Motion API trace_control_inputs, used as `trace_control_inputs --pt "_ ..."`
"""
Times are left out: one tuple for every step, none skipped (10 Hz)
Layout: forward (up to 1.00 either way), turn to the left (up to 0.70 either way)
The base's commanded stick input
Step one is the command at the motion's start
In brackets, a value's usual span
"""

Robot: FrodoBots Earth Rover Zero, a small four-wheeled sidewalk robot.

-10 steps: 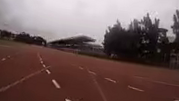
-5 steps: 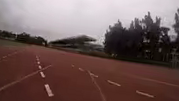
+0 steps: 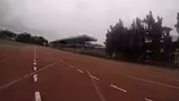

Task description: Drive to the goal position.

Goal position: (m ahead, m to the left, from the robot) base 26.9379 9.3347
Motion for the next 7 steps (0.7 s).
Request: trace_control_inputs --pt "0.7 0.0" --pt "0.7 0.0" --pt "0.7 0.0" --pt "0.7 0.0" --pt "0.7 0.0" --pt "0.7 0.0" --pt "0.0 0.0"
